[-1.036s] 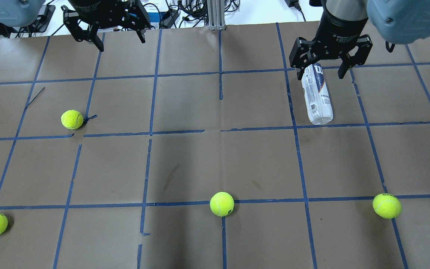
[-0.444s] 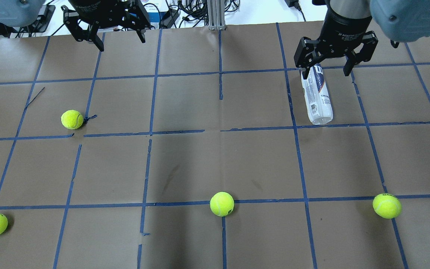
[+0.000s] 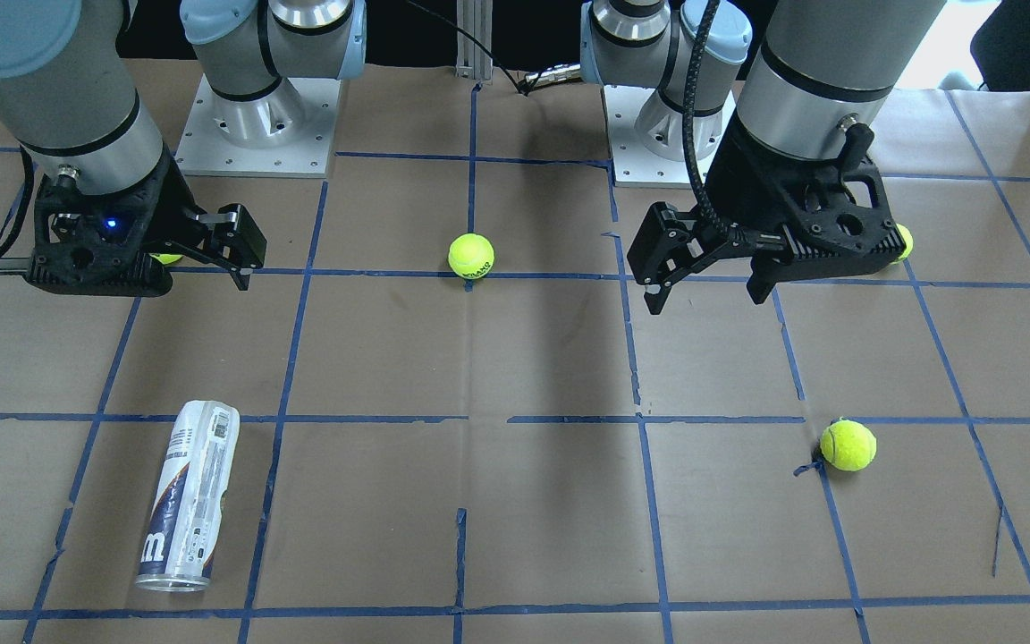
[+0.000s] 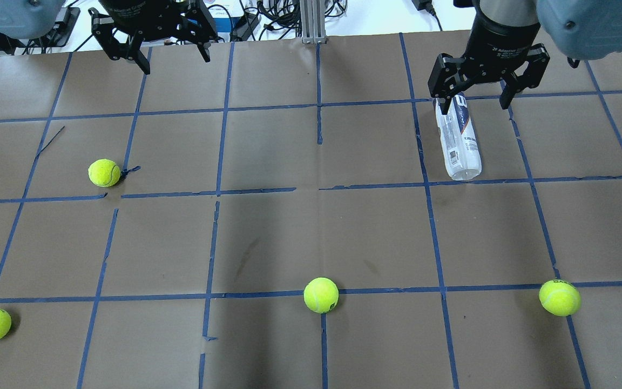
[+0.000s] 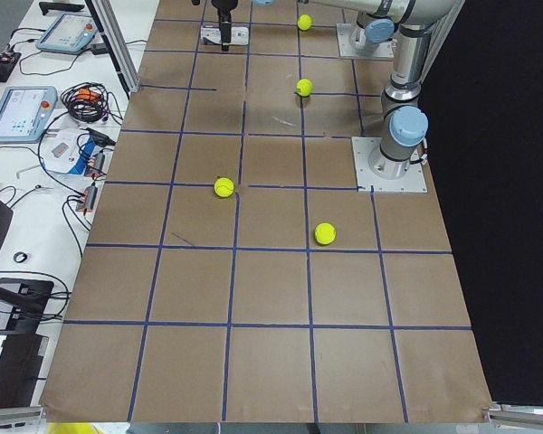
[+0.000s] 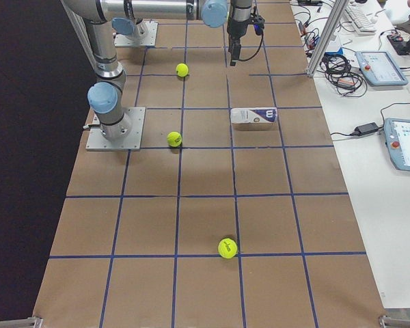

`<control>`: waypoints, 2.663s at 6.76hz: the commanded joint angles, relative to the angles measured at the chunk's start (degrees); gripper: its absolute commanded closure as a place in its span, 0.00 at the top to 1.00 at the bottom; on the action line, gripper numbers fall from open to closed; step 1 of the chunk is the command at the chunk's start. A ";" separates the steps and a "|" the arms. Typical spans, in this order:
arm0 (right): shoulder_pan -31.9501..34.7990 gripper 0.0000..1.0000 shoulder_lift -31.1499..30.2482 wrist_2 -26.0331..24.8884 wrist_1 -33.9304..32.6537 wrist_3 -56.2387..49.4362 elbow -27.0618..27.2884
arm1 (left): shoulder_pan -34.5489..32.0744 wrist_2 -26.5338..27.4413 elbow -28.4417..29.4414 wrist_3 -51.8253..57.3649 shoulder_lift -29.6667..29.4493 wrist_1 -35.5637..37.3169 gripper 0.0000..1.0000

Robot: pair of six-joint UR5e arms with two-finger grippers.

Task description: Lift up tennis ball bucket

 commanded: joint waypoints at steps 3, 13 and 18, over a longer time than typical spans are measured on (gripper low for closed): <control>-0.64 1.00 -0.33 0.11 1.22 -1.39 -0.45 | 0.00 0.00 0.00 0.00 0.00 -0.06 1.00; 0.23 1.00 -0.59 4.86 1.58 1.07 0.51 | 0.09 -0.09 0.09 0.00 0.00 0.03 1.00; -0.12 1.00 -0.50 4.42 1.58 0.10 0.51 | 0.18 0.35 0.00 0.00 0.09 -0.15 1.00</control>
